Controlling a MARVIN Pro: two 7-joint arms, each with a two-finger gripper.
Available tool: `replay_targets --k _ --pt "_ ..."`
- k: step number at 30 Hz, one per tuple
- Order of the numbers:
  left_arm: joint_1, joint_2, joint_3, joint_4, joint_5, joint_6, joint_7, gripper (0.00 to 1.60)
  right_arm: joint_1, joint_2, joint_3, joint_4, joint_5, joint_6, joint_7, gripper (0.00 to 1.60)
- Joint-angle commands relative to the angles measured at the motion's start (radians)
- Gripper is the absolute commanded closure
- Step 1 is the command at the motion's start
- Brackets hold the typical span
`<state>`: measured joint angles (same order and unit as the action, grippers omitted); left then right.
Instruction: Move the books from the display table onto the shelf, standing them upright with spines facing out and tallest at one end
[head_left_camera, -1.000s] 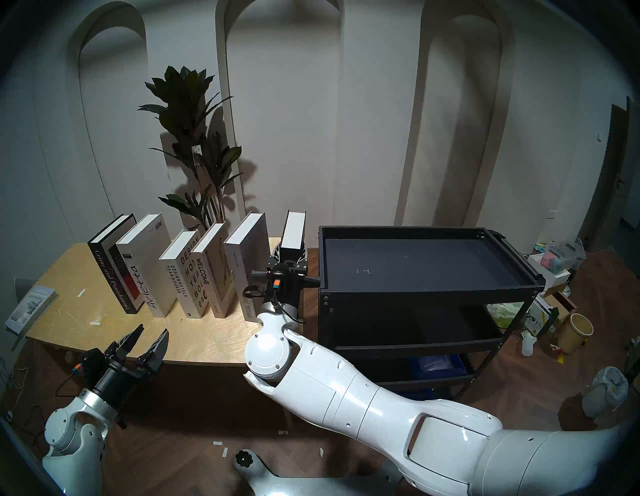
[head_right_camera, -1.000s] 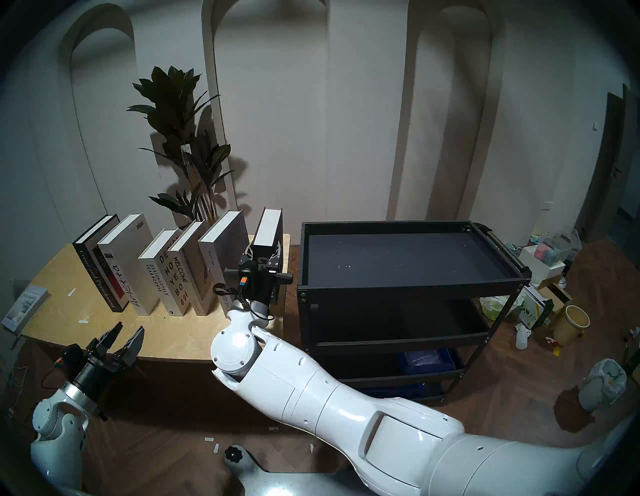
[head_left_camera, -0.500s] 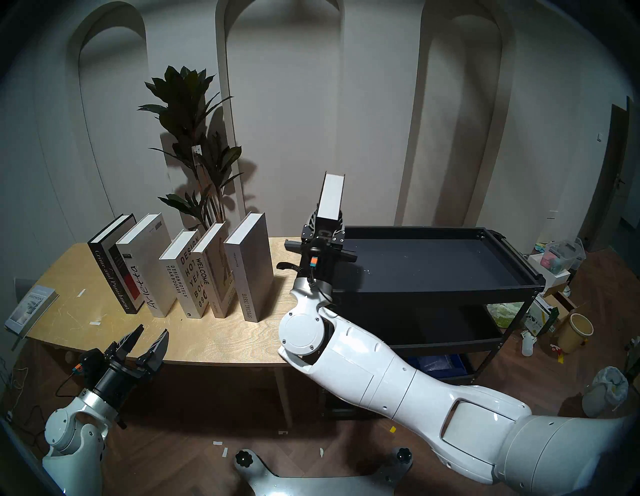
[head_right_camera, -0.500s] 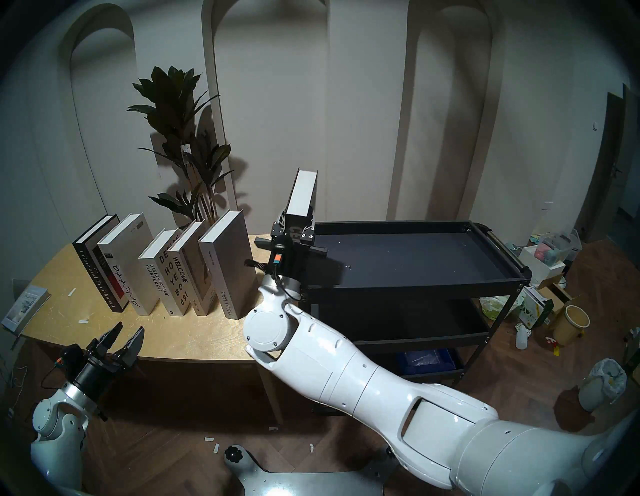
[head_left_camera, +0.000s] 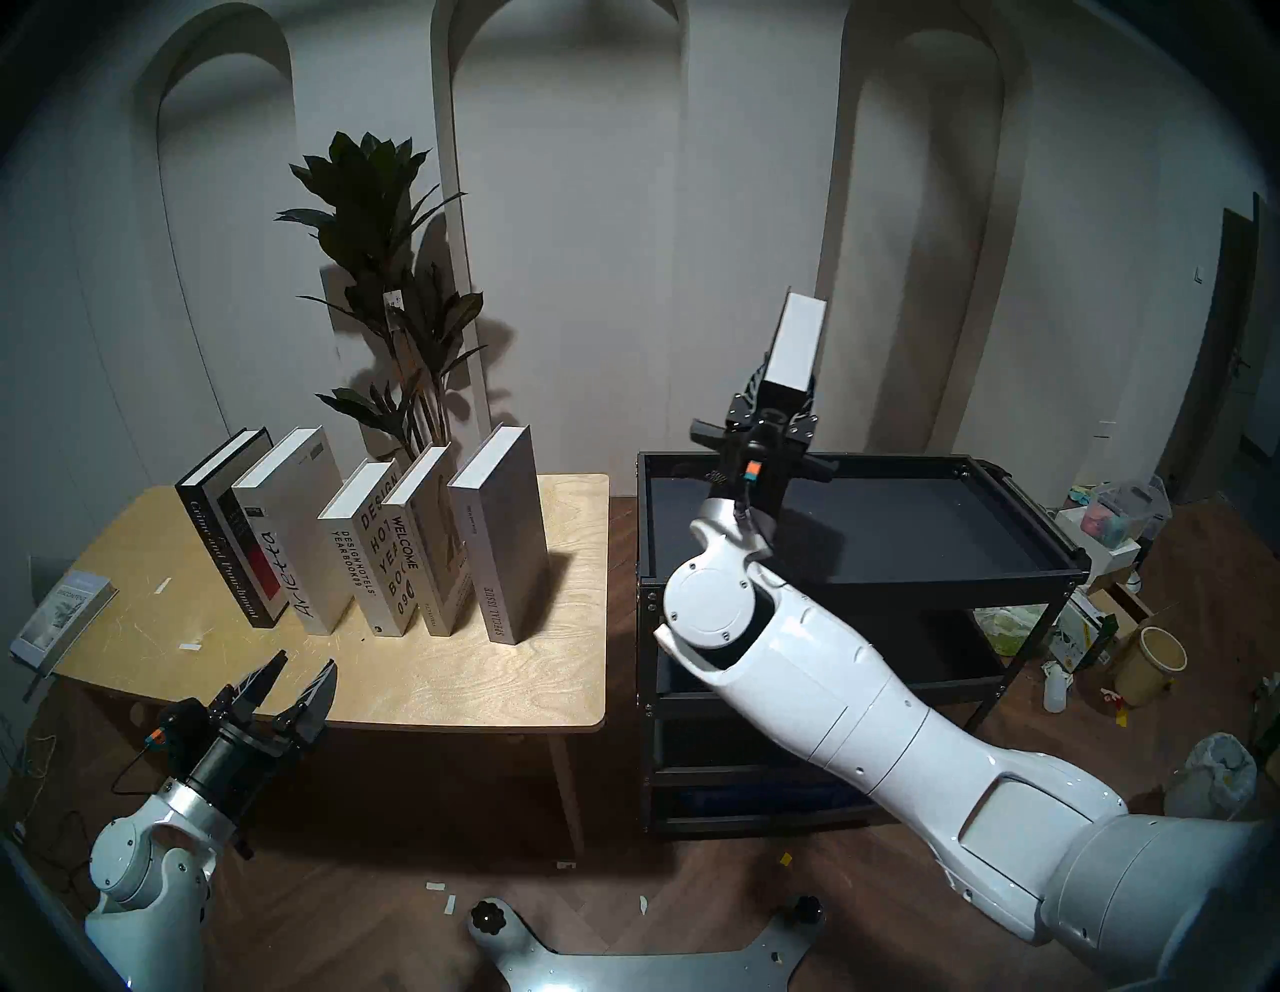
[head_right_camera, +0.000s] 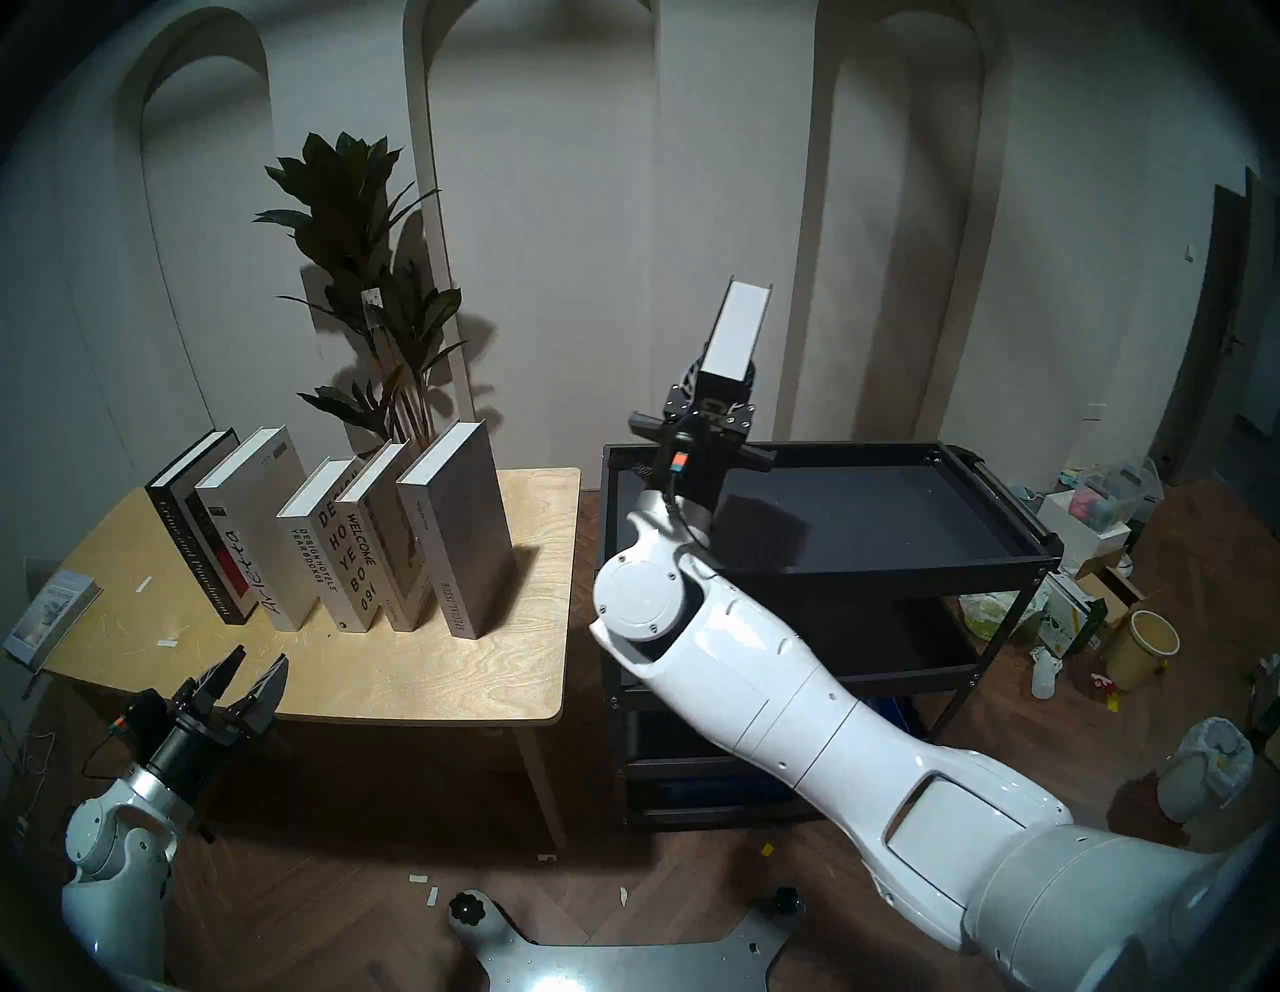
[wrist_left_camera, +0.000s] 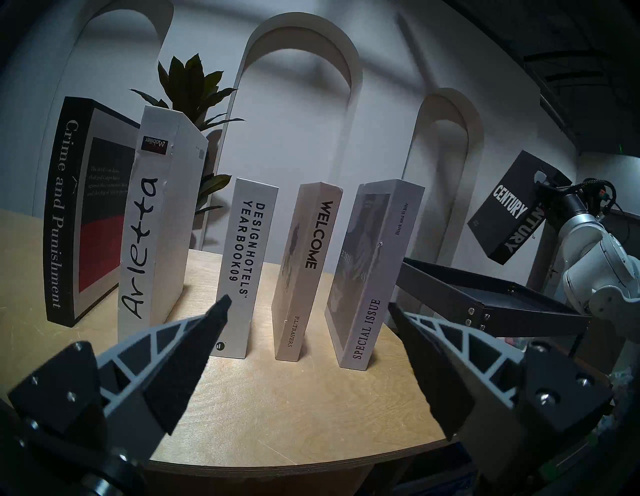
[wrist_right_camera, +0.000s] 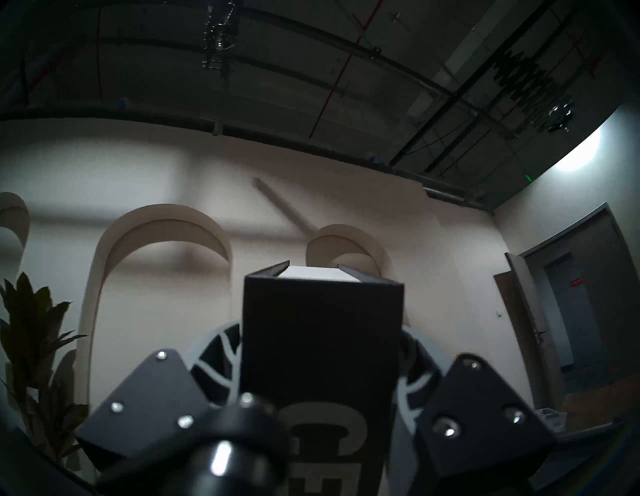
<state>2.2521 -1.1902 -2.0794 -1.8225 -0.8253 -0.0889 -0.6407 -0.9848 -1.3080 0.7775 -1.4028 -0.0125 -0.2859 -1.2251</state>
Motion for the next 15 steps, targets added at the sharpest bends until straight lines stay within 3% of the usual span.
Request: replay_targets --k 1,7,8,15 --pt "-0.004 0.002 -0.001 -0.007 0.000 -0.002 -0.002 0.00 0.031 0.131 0.111 -0.034 0.008 0.017 0.030 1.60" --pt "-0.005 0.002 0.000 -0.004 -0.001 -0.002 -0.003 0.00 0.026 0.173 0.199 -0.040 0.017 0.032 0.059 1.60" --pt "-0.006 0.002 0.000 -0.003 -0.001 -0.002 -0.003 0.00 0.021 0.206 0.210 -0.043 0.019 0.035 0.067 1.60" --pt "-0.007 0.002 0.000 0.000 -0.001 -0.002 -0.004 0.00 -0.005 0.275 0.291 -0.039 0.046 0.052 0.111 1.60"
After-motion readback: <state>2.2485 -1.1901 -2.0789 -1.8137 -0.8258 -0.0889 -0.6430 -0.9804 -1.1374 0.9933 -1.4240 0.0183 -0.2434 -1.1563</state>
